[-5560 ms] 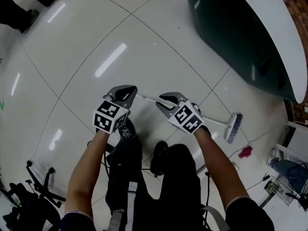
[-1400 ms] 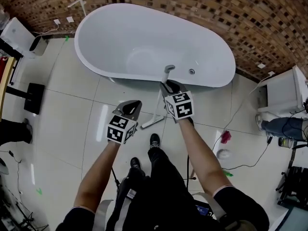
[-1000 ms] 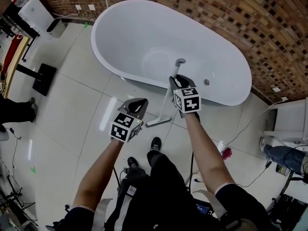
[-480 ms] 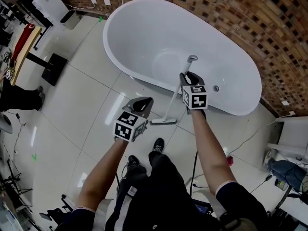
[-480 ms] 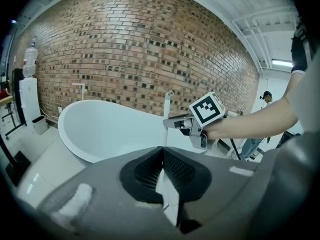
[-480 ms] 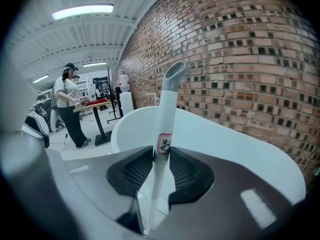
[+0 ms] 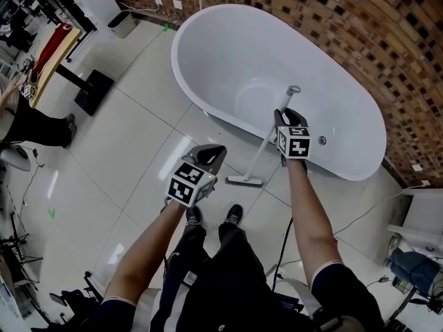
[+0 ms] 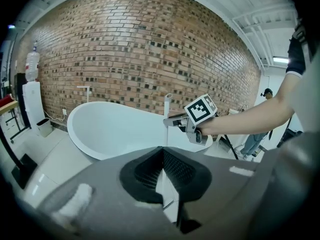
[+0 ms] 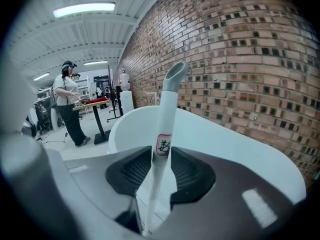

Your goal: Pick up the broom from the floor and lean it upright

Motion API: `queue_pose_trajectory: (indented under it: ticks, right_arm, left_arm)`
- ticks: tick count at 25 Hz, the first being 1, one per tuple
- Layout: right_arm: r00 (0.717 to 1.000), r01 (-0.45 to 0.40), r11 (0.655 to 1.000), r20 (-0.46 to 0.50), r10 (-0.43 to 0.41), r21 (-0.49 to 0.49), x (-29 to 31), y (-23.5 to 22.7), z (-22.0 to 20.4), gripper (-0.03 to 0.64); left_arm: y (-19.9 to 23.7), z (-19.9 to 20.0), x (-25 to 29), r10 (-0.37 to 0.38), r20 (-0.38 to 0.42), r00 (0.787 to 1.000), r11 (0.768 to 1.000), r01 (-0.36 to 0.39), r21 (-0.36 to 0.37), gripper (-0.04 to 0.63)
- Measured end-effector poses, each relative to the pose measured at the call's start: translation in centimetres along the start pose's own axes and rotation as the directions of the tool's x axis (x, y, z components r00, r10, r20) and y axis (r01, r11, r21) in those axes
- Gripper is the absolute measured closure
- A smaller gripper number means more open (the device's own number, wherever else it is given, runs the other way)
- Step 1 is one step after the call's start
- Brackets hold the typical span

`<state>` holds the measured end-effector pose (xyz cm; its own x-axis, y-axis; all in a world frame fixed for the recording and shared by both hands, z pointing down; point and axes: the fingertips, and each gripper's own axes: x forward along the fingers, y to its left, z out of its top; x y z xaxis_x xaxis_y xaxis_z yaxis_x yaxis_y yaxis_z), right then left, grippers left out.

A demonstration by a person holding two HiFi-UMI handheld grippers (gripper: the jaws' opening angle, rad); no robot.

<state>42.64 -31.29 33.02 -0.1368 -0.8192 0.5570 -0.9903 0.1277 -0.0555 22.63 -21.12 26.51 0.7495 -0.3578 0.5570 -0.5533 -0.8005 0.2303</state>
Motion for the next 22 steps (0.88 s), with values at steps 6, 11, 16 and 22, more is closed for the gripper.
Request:
queue_pose_trajectory:
  ticks: [6,11,16,22]
  right_arm:
    - [0.998,0.044,0.999,0.041,-0.045,0.022,-2.1,1.5,1.9,0.402]
    - [0.990,0.097,0.995,0.096,-0.099,0.033,-6.8,2.7,4.6,0.497]
    - [0.972,0.114,0.993,0.205,-0.117,0.029,-11.3,6.1,9.2,0.612]
    - [0.937,0.153,0.987,0.309,-0.162,0.055,-17.5,8.5,12.6,0.612]
  left_arm:
    - [1.7,1.7,-0.8,-0.058,0.045,0.997,0.998,0.058,0.008,0.594]
    - [-0.1,5.3,-0.3,-0.204,0.108,0.973,0.979,0.202,0.033,0.594]
    - [-1.1,8.7,-2.4,-0.307,0.137,0.942,0.946,0.287,0.153,0.594]
    - [-3.6,12.3,-3.1,-0.425,0.142,0.894,0.898,0.397,0.189,0.594]
